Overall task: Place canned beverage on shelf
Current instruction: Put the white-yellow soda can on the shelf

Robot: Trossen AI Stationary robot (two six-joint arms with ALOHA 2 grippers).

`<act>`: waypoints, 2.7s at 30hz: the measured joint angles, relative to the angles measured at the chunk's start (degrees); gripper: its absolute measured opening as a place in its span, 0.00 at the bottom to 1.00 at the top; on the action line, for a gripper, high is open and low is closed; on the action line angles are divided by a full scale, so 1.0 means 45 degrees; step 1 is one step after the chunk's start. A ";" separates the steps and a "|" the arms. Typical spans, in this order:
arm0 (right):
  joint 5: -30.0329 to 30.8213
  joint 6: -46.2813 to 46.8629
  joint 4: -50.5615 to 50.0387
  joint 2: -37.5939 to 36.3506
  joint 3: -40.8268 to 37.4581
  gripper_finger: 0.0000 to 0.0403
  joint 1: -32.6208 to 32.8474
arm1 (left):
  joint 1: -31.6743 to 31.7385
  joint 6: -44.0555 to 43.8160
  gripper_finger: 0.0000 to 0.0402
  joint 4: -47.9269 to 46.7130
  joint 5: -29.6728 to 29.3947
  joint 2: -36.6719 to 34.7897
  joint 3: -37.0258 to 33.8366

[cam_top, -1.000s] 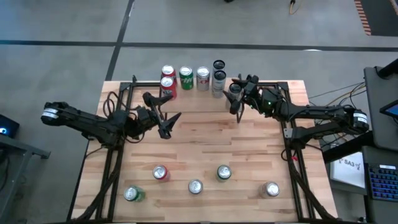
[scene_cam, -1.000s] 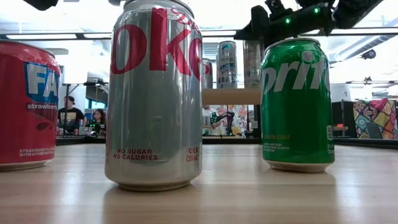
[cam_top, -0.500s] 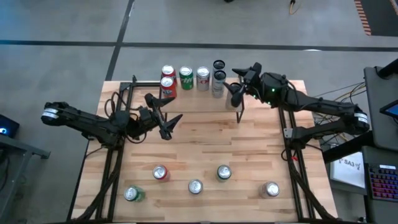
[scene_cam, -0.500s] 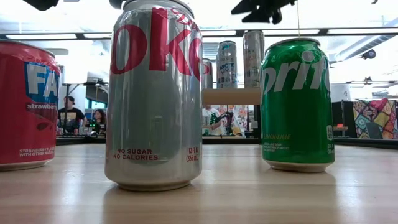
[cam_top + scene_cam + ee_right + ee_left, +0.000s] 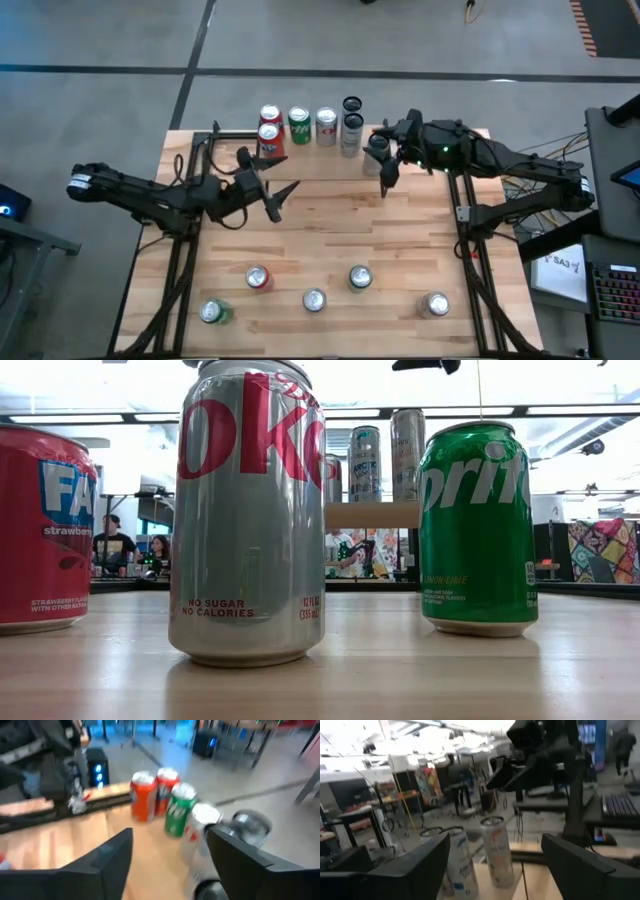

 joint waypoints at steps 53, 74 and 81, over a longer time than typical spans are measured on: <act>0.1451 0.2563 -0.5395 0.0557 0.0061 0.02 -0.0469 | 0.0000 0.0408 0.57 -0.0746 0.0000 0.0247 0.0515; 0.2179 0.2333 -0.5417 0.0557 0.0061 0.02 -0.0622 | 0.0000 0.0265 0.57 -0.0880 0.0000 0.0248 0.0510; 0.0531 0.3200 -0.5447 0.0557 0.0061 0.02 -0.0611 | 0.0000 0.0265 0.57 -0.0917 0.0005 0.0248 0.0510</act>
